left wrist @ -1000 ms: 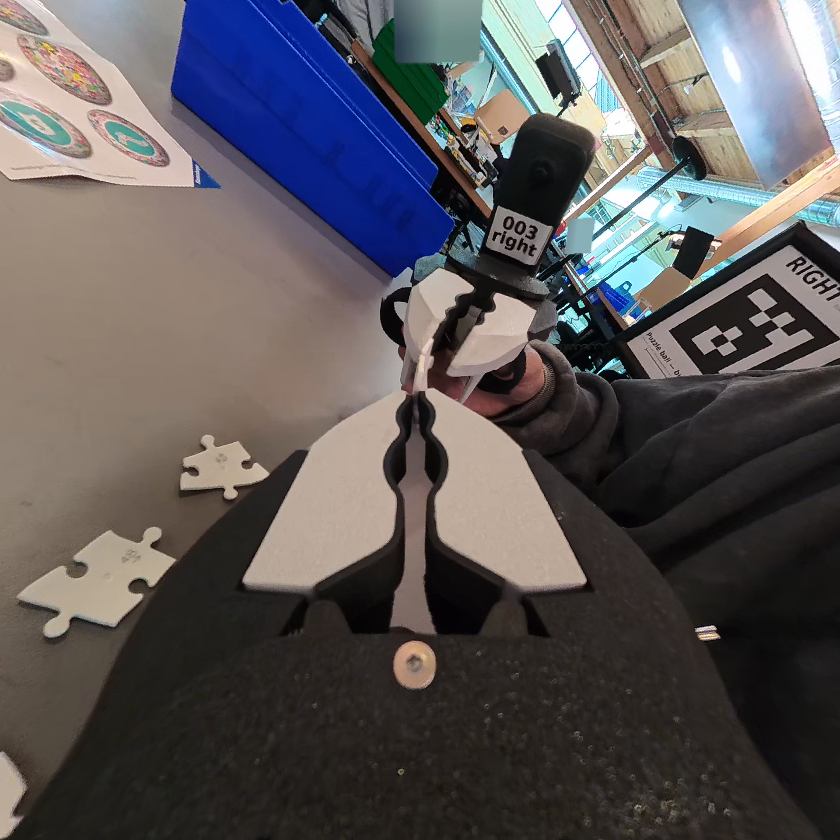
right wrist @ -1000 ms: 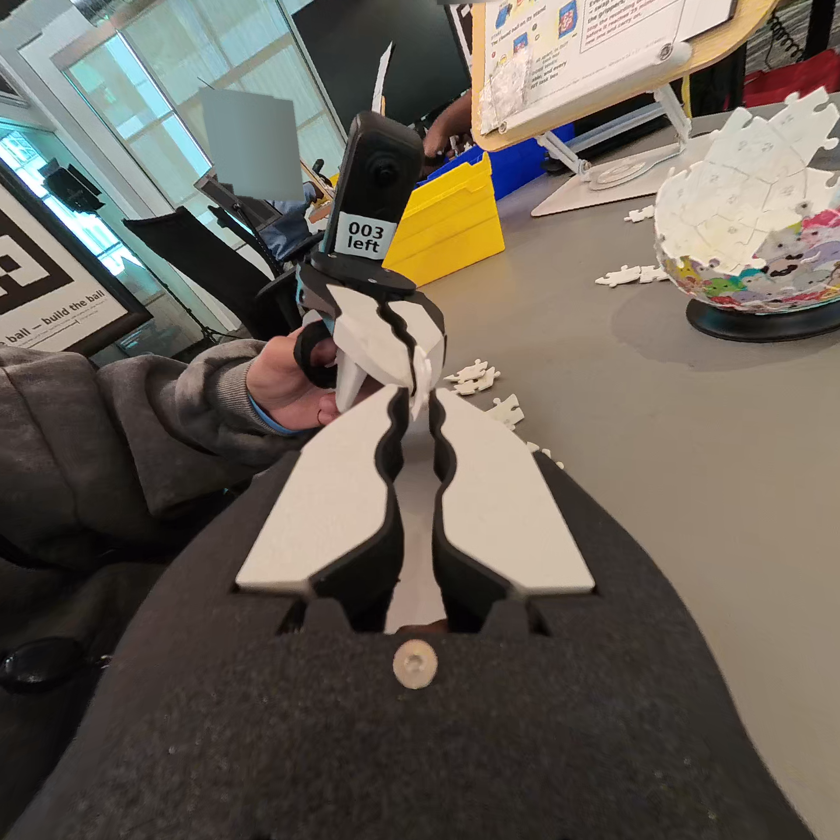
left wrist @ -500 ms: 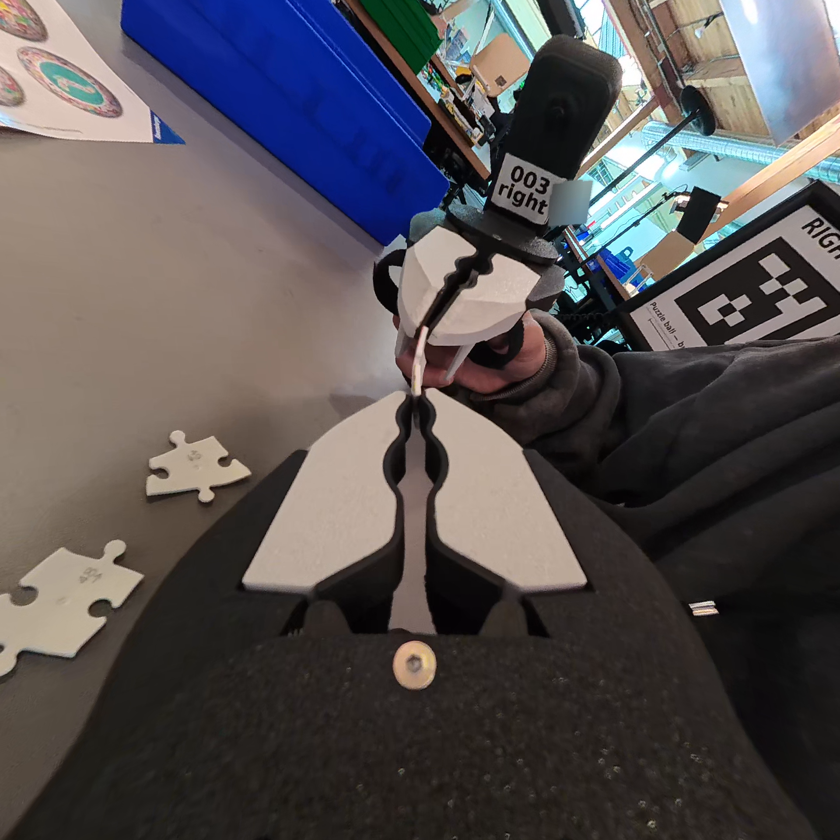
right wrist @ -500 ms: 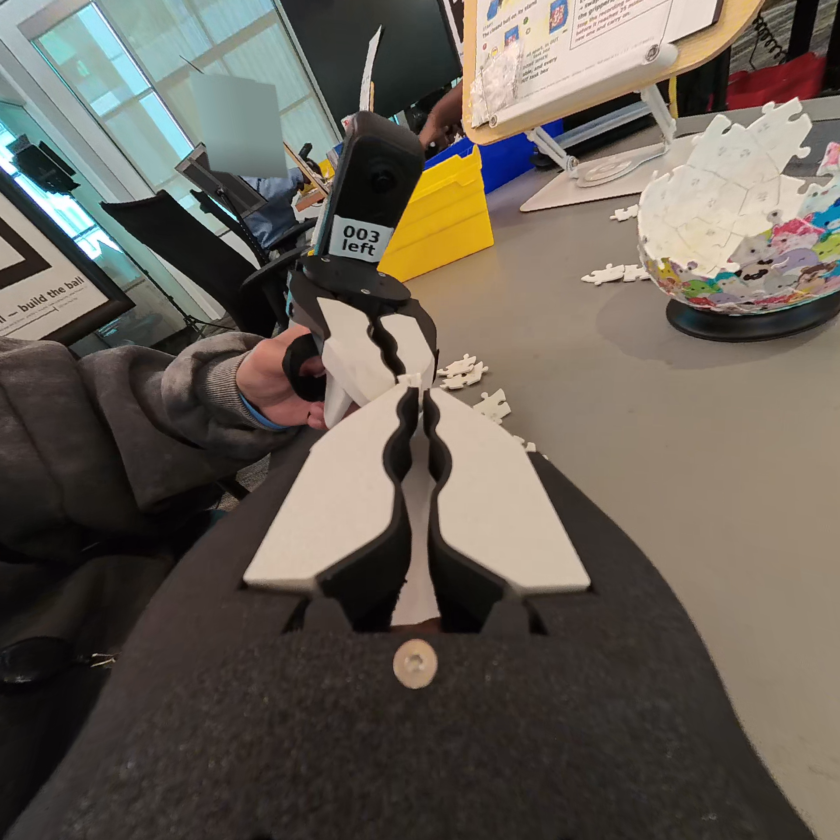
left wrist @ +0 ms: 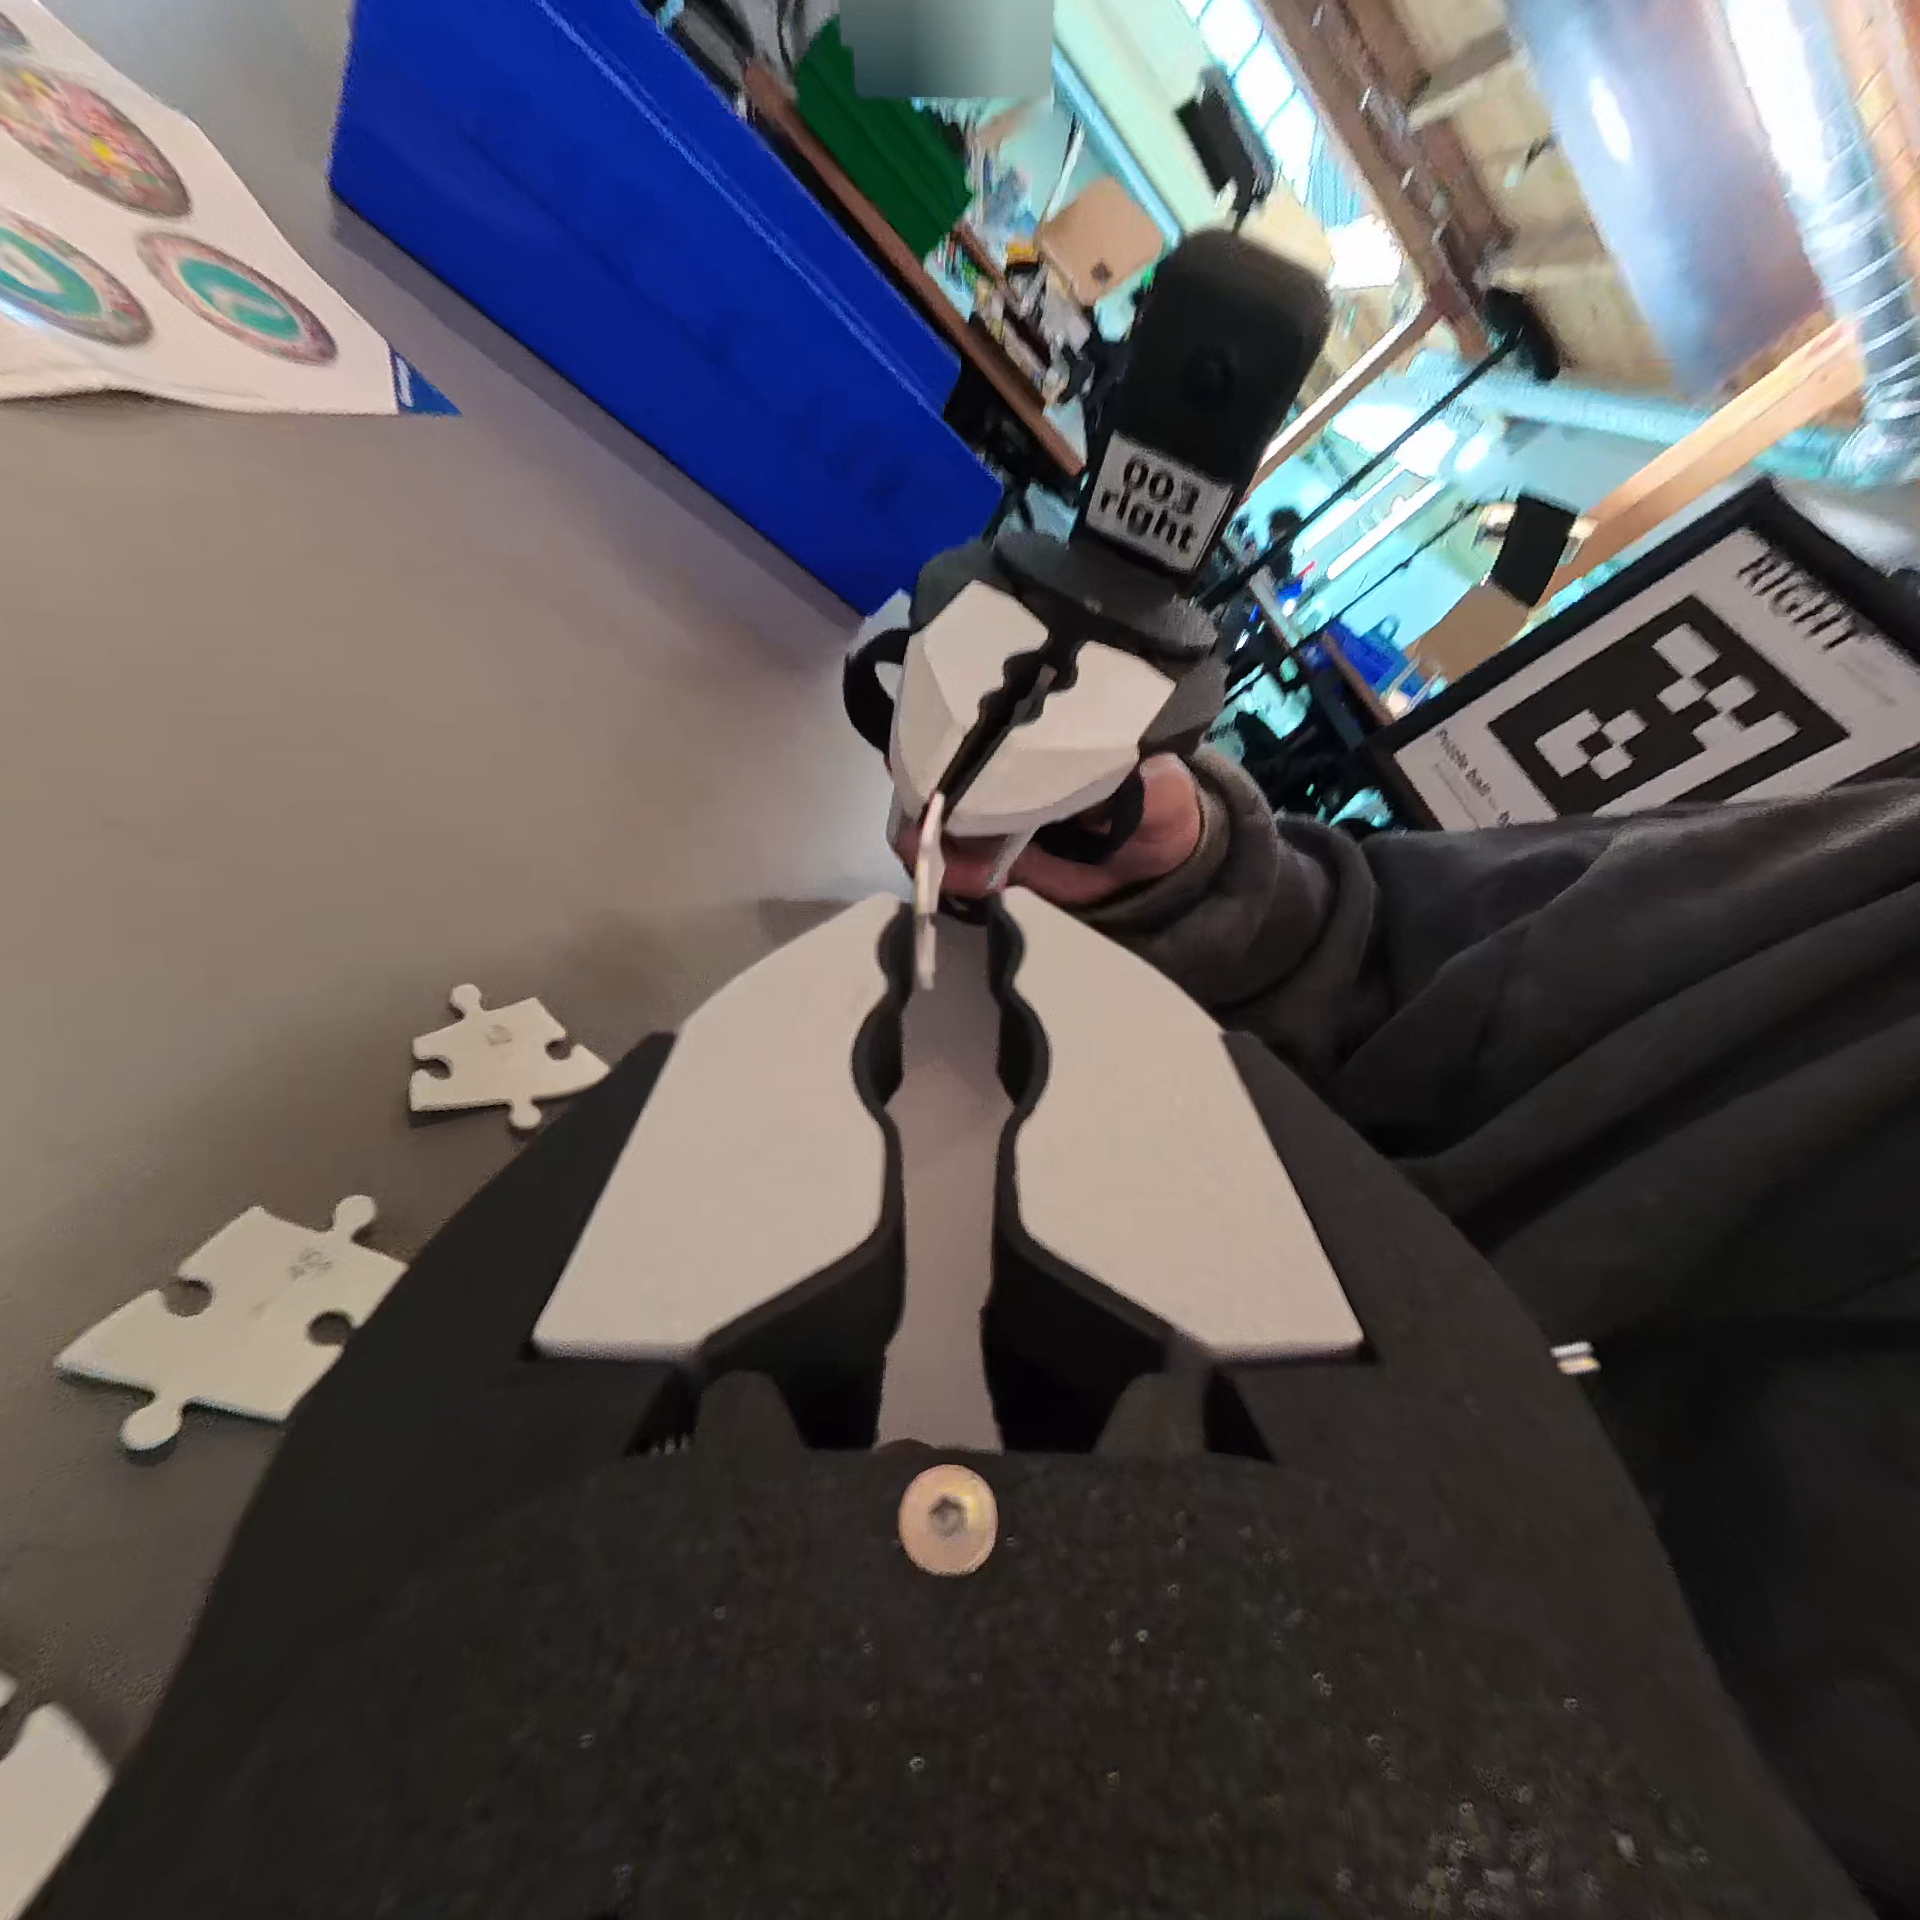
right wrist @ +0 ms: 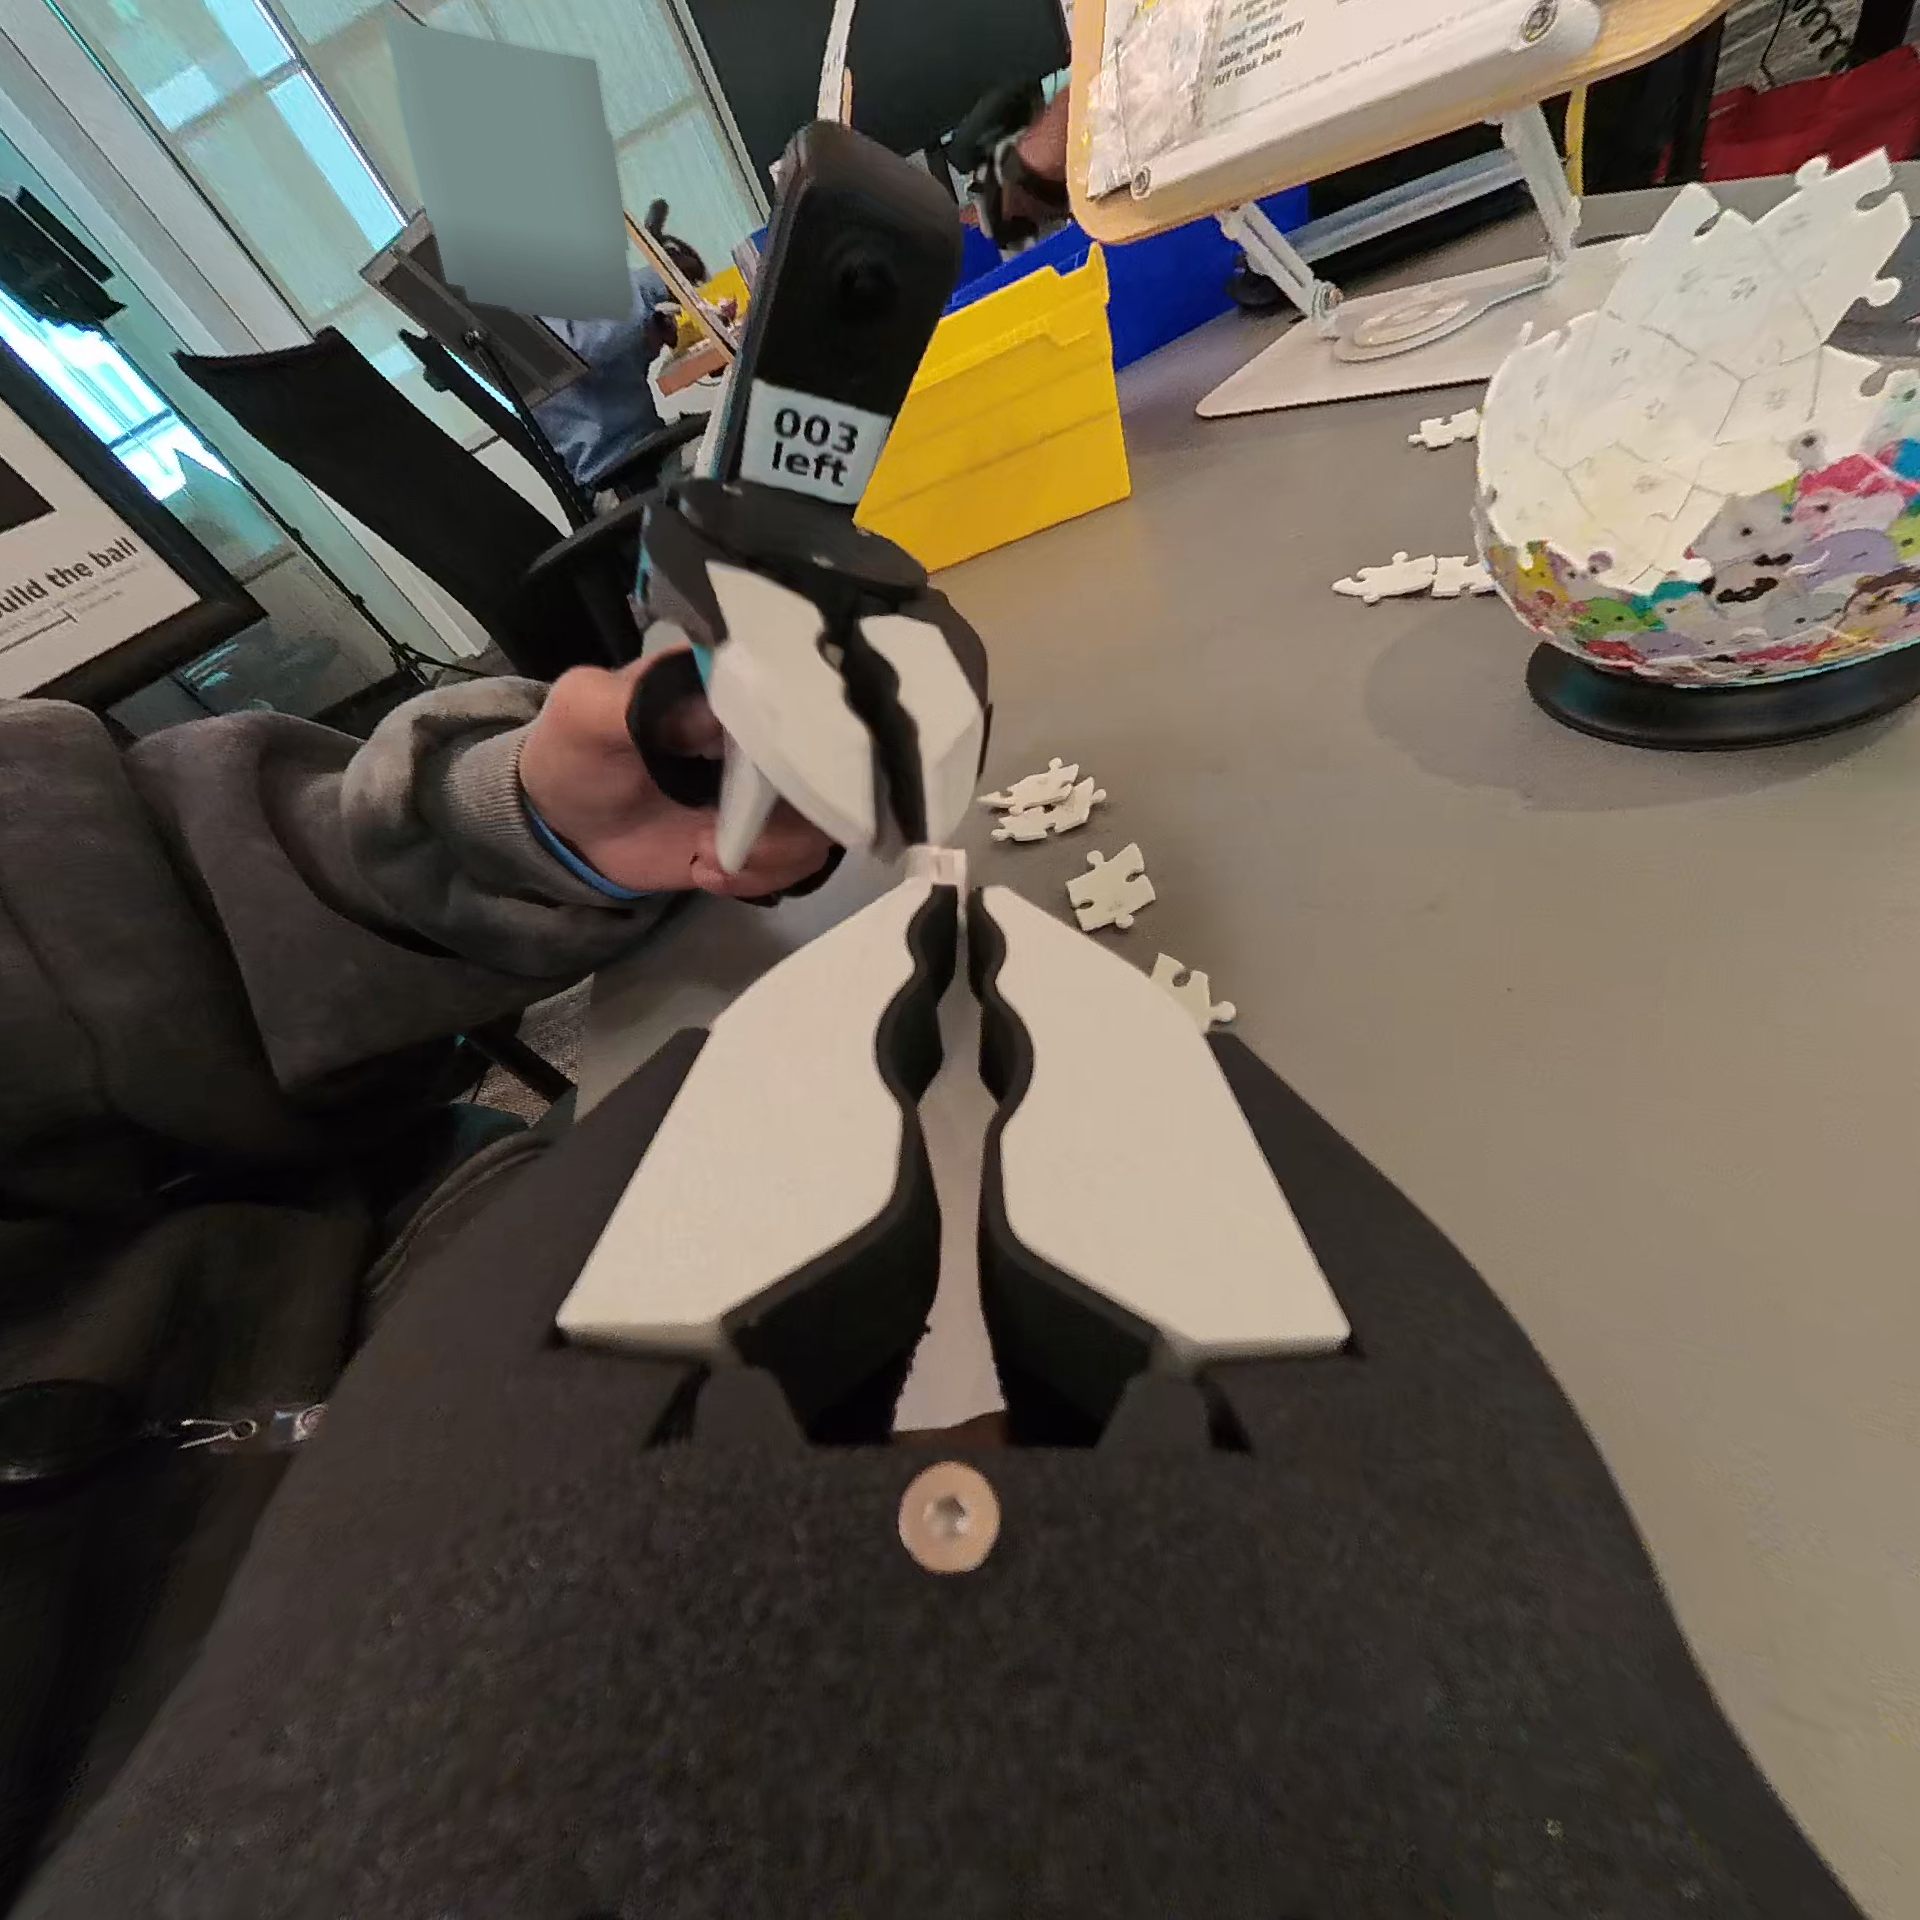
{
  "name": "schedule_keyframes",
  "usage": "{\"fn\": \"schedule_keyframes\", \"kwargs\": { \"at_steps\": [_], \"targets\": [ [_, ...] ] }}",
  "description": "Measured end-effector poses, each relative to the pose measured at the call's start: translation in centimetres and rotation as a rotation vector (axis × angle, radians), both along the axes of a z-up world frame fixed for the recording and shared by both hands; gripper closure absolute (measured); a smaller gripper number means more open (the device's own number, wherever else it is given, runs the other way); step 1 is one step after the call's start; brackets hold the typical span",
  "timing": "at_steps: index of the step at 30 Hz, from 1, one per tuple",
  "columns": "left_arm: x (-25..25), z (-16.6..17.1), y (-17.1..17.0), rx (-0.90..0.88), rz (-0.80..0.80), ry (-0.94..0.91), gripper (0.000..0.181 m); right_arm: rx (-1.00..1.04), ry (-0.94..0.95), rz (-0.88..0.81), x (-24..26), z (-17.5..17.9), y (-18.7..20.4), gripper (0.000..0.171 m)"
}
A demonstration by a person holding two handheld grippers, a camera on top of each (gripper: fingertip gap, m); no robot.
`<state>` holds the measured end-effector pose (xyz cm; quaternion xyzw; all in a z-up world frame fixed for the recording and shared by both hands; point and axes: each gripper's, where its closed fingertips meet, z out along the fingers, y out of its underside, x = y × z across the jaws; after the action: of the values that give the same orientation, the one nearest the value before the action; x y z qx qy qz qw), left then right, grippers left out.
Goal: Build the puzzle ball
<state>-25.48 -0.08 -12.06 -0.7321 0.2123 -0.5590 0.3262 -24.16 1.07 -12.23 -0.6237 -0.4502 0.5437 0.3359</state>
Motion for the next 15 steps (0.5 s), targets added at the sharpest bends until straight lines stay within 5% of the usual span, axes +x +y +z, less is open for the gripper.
{"fn": "schedule_keyframes", "kwargs": {
  "at_steps": [6, 15],
  "targets": [
    [1.7, -2.0, -0.9, 0.027, -0.048, 0.16, 0.18, -0.004, 0.013, 0.002, 0.0, 0.2, 0.0, 0.169],
    [1.8, -1.4, -1.0, 0.0, -0.064, 0.094, 0.173, 0.025, -0.008, 0.032, 0.2, -0.1, -0.2, 0.17]
  ]
}}
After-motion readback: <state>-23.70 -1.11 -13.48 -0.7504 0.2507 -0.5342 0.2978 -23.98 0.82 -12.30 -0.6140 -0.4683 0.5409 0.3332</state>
